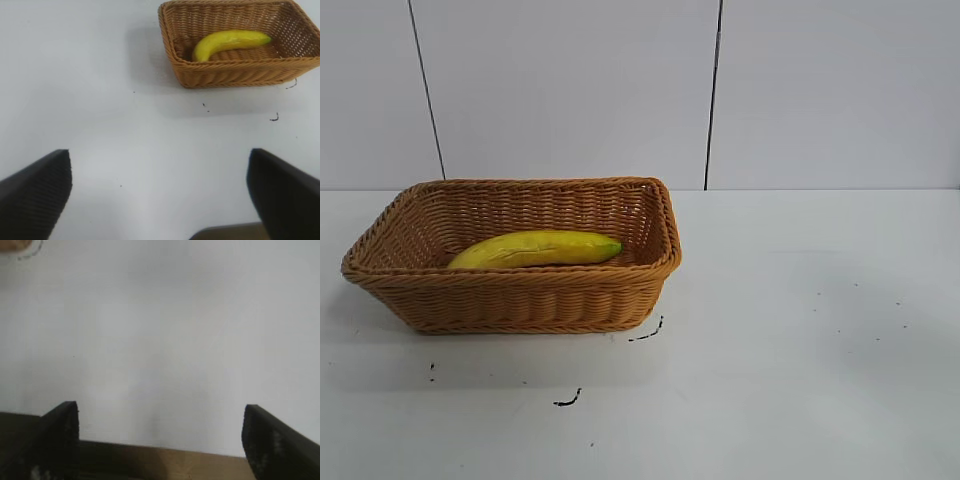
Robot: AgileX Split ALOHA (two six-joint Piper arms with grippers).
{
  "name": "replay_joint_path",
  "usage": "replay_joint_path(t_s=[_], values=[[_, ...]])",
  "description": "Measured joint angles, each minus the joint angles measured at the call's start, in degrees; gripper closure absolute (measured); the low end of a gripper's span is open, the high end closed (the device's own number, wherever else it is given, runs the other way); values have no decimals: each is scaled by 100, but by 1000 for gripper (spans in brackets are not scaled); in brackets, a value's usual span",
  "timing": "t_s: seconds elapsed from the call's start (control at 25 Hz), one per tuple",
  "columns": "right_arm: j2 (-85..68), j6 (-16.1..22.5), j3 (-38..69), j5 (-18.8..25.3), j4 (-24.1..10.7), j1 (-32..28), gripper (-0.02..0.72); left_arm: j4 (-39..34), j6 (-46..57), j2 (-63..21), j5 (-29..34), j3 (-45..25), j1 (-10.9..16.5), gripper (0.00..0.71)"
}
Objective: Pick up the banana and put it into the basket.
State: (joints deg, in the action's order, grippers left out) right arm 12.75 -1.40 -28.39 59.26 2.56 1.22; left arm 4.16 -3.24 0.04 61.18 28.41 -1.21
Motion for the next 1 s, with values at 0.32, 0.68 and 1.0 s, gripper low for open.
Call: replay_joint_path(t_s=[0.32, 0.68, 1.0], values=[[-401, 7, 7, -19, 11, 0, 85, 0, 0, 0, 0, 0, 0, 20], [-909, 11, 6, -45, 18, 0, 83, 0, 0, 0, 0, 0, 0, 20], [-909, 11, 6, -79, 50, 0, 62, 0, 0, 0, 0, 0, 0, 20]])
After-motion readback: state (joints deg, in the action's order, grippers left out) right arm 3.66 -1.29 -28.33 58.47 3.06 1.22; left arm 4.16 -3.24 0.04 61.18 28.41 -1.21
